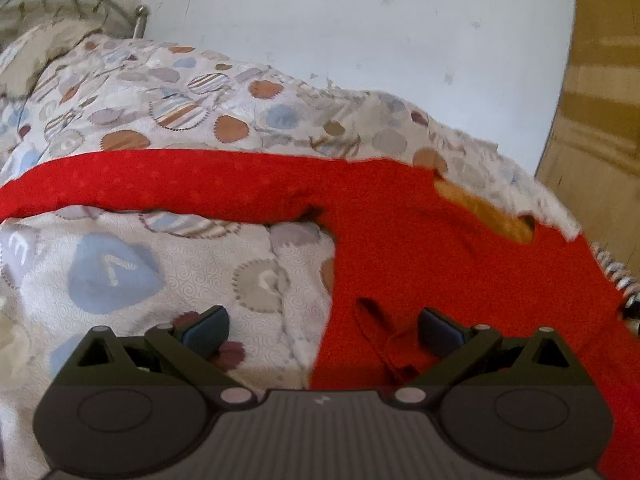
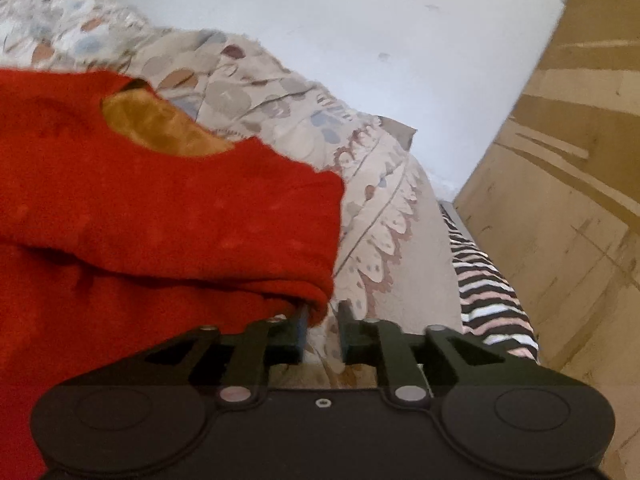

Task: Fold small clothes

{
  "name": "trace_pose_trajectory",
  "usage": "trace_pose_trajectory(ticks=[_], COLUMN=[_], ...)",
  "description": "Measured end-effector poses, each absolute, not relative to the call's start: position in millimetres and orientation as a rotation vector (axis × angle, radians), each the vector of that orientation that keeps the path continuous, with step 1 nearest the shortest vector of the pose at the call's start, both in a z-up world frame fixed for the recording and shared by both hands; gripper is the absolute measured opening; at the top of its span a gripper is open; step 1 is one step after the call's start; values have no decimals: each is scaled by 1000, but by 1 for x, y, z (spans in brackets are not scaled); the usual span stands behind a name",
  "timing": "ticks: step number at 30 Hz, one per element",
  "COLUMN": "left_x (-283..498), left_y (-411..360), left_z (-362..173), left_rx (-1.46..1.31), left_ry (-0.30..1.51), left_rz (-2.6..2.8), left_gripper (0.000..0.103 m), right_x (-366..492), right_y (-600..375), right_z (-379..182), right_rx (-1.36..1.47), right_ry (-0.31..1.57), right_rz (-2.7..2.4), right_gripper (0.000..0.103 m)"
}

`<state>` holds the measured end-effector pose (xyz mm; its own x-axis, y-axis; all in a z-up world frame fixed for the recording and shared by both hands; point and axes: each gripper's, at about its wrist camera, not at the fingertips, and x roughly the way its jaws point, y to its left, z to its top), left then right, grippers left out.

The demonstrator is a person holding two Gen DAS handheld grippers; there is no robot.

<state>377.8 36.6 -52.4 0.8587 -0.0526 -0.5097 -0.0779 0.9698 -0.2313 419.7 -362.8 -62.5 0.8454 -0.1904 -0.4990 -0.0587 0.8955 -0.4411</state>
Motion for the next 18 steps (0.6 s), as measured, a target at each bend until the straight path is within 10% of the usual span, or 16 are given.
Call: trace_pose_trajectory(ticks=[10, 18], left_x=[358, 362], left_y=[145, 260], left_z=[1, -18], left_rx=[-306, -410], left_ry=[490, 559], left_rz=[181, 357], left_gripper=[103, 103], right_x=[342, 251], right_y=[-345, -288], right_z=[-10, -11], right_rx=[-324, -431], right_ry=[460, 398], right_rz=[40, 94], right_gripper=[96, 102])
